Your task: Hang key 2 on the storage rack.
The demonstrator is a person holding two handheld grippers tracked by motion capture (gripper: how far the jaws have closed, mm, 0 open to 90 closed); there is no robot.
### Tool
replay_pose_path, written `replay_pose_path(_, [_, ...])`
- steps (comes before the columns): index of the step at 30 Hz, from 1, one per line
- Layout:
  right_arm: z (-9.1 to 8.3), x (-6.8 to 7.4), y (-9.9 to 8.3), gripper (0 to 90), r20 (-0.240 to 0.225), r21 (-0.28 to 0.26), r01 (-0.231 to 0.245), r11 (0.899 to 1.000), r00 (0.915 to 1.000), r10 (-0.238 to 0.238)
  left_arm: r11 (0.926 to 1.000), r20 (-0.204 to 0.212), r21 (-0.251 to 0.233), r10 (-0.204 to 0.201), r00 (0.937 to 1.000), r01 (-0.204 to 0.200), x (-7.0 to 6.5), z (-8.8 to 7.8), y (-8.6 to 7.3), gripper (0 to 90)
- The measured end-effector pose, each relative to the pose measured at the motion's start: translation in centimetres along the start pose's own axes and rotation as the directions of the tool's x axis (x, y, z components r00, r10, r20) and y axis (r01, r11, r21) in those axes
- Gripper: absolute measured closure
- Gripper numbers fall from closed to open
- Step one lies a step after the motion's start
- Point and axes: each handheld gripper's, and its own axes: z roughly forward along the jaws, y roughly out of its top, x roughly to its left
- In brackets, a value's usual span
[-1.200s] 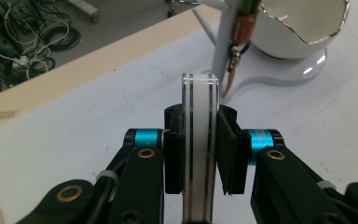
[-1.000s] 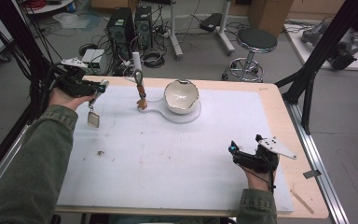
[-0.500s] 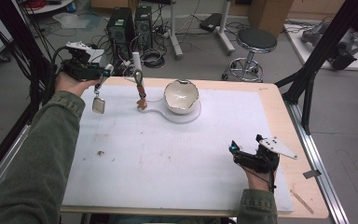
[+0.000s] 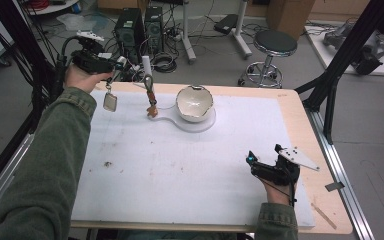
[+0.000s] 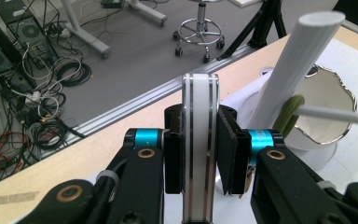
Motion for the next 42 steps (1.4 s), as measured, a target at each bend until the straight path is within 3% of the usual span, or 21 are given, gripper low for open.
replay_pose_path(17, [0.0, -0.2, -0.1, 0.5, 0.004, 0.001, -0.006, 1.0, 1.0, 0.006, 0.9995, 0.005, -0.025, -0.021, 0.9998, 0.021, -0.4, 2.9, 0.7, 74.2])
replay_pose_path(24, [0.0, -0.2, -0.2, 0.5, 0.006, 0.004, -0.002, 1.0, 1.0, 0.002, 0.9966, 0.003, -0.059, -0.057, 0.9983, 0.057, -0.6, 3.5, 0.9, 74.2])
replay_pose_path(42, [-0.1, -0.3, -0.3, 0.5, 0.012, 0.006, -0.004, 1.0, 0.9999, 0.004, 0.9916, 0.015, -0.09, -0.092, 0.9956, 0.093, -1.4, 4.8, 1.1, 74.1])
